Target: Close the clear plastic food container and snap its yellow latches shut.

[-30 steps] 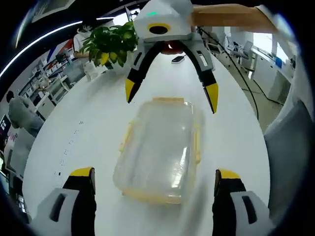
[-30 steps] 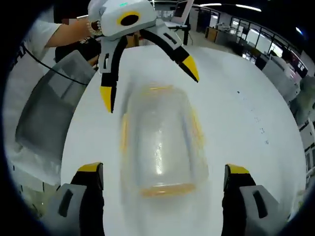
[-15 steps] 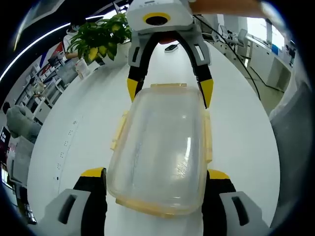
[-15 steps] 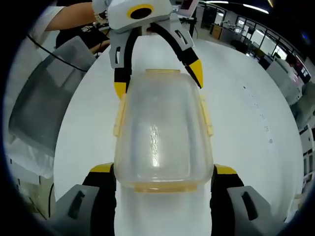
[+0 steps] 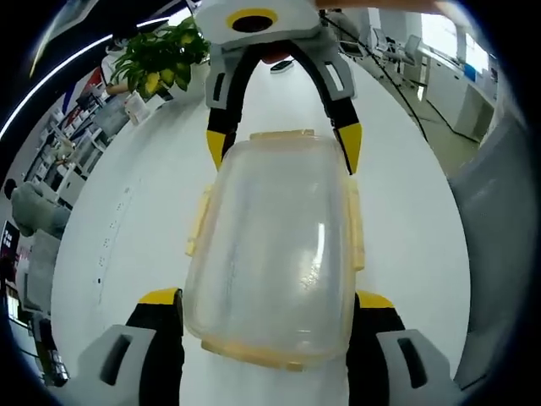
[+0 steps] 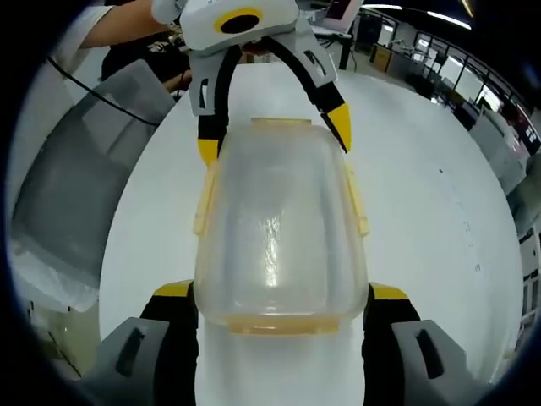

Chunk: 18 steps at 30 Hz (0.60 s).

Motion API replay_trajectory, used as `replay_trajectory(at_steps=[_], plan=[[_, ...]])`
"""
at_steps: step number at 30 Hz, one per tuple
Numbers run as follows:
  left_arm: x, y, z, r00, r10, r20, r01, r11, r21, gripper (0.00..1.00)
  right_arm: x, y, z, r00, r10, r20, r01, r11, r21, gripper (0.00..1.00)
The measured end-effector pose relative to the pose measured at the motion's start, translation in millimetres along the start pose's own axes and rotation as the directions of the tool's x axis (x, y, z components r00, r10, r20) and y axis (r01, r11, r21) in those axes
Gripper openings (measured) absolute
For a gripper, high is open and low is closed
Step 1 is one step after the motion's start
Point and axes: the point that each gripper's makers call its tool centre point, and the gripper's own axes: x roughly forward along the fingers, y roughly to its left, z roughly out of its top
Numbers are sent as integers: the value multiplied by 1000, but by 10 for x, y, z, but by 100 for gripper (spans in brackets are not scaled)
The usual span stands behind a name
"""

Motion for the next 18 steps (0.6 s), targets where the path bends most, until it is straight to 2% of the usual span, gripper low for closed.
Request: replay_trajectory(at_steps=[10, 18], plan=[[-268, -196, -432, 999, 7, -31, -7, 1000, -11, 76, 252, 259, 420, 1000, 19, 17, -19, 1000, -20, 78], [-403, -334, -615, 999, 3, -40, -4, 1000, -8, 76, 357, 418, 604, 1000, 20, 10, -20, 1000, -21, 78]])
